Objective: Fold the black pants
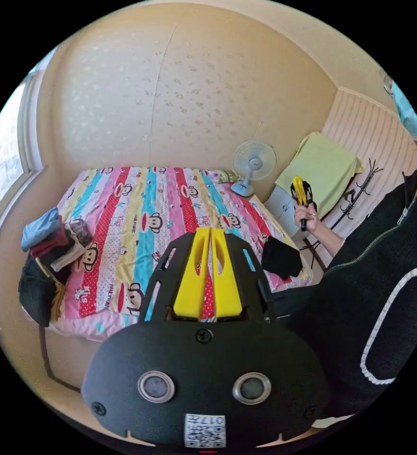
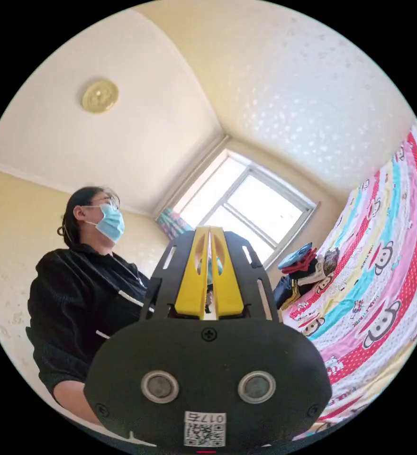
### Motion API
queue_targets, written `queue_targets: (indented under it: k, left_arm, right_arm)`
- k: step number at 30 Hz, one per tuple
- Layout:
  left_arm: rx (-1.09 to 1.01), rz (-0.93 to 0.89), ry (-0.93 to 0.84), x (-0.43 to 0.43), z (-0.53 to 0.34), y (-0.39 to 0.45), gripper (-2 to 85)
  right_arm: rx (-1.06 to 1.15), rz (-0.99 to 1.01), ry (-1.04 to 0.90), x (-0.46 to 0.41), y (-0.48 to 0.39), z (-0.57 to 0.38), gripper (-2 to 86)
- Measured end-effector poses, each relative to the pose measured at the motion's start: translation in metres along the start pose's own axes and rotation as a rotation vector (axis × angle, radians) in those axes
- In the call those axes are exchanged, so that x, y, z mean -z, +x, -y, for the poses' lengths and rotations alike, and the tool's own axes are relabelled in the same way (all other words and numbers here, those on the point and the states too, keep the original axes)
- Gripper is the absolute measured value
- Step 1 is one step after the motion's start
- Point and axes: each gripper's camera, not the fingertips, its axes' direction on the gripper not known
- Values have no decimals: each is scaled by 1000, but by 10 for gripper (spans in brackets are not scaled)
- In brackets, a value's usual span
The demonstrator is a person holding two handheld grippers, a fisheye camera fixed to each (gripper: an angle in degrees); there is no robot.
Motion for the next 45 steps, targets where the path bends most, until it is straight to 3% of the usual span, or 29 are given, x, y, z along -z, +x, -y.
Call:
queue_targets:
  k: [5, 6, 10, 14, 18, 22, 26, 31, 34, 36, 39, 45]
  left_arm:
    - [291, 212, 148, 83, -123, -45, -6]
    - [343, 245, 152, 92, -152, -61, -6]
    - [367, 265, 103, 111, -202, -130, -6]
    - [232, 359, 151, 143, -207, -241, -6]
    - [265, 391, 313, 196, -224, -365, -6]
    - [341, 475, 306, 217, -265, -470, 0]
    - [411, 409, 186, 192, -315, -607, 37]
    - [478, 374, 319, 154, -358, -689, 61]
    - [473, 536, 250, 108, -384, -728, 101]
    - [707, 692, 265, 73, -431, -780, 149]
    - [871, 535, 275, 43, -482, -856, 165]
    - [913, 412, 292, -12, -533, -968, 189]
  right_arm:
    - [271, -211, -548, -183, 7, -48, 3]
    - [273, -224, -581, -203, 13, -60, 3]
    - [243, -270, -430, -314, 41, -139, 6]
    - [383, -448, -275, -431, 61, -202, 12]
    - [433, -388, -415, -572, 113, -213, 31]
    - [510, -302, -513, -739, 161, -210, 45]
    - [456, -285, -587, -868, 241, -231, 57]
    - [386, -356, -760, -963, 352, -297, 80]
    - [378, -410, -965, -1019, 415, -352, 102]
    - [370, -420, -1022, -1049, 444, -380, 116]
    - [385, -449, -1117, -1100, 488, -424, 140]
    - [422, -647, -1109, -1183, 555, -478, 167]
